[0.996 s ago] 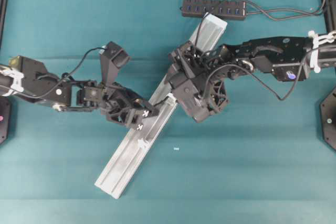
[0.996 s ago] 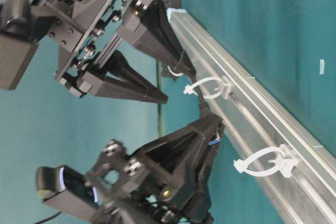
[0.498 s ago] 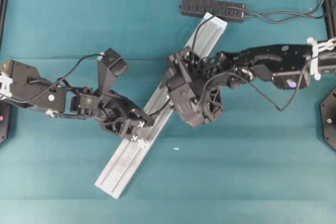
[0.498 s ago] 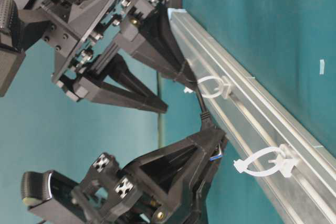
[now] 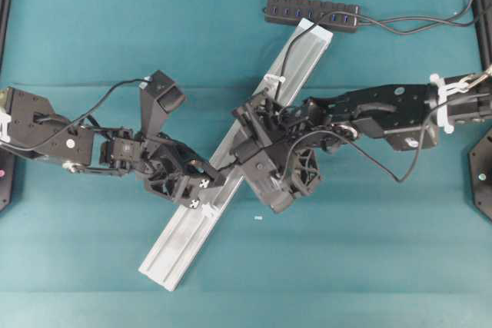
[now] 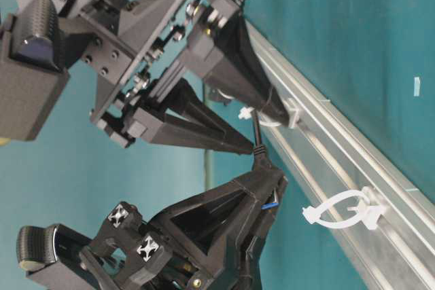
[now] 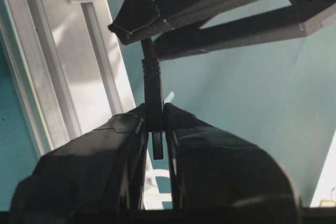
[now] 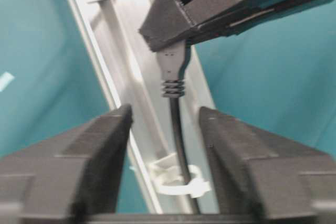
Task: Pass the USB cable through three rings with both arms.
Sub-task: 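Pull the cable through the second ring with the left gripper, then release the left gripper, retract it, and regrasp cable with right gripper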
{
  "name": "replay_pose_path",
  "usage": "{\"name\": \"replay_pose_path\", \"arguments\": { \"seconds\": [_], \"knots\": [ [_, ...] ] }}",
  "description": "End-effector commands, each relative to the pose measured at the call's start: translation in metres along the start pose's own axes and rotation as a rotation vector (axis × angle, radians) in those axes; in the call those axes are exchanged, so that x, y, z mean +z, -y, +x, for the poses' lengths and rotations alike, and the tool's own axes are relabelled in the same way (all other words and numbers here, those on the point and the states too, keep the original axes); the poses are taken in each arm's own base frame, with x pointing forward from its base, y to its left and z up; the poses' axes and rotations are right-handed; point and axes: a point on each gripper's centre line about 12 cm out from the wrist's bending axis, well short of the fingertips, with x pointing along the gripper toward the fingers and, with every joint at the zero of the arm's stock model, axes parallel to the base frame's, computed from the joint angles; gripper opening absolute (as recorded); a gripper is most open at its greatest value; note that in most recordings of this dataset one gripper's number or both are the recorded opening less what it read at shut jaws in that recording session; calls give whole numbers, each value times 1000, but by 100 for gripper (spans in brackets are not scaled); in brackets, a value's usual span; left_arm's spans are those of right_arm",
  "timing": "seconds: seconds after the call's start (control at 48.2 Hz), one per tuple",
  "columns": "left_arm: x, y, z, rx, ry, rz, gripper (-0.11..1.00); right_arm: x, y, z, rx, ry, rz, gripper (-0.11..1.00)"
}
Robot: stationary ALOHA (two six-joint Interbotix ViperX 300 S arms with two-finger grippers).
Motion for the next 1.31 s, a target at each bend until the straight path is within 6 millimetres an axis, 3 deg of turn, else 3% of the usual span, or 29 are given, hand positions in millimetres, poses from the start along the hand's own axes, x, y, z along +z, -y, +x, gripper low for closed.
{"name": "replay_pose_path", "arguments": {
  "seconds": [0.0,0.27,0.685,0.768,0.955,1.038,1.1,1.287],
  "knots": [
    [9,17,-11,-53,32,9,11,1,2,5,3,-8,-12,52],
    [9,16,-11,-49,31,12,11,5,4,7,25,-14,-13,10],
    [10,16,-11,-52,33,22,11,5,5,8,63,-31,-12,8],
    [11,16,-11,-51,35,39,23,5,5,8,63,-33,-16,8],
    [11,20,-15,-57,38,108,76,3,4,9,73,-47,-41,8],
    [12,23,-21,-48,29,133,93,1,3,10,82,-61,-62,8],
    [10,24,-26,-33,11,155,98,0,3,10,91,-74,-84,8],
    [5,32,-54,33,-73,237,95,-2,2,14,111,-113,-161,8]
  ]
}}
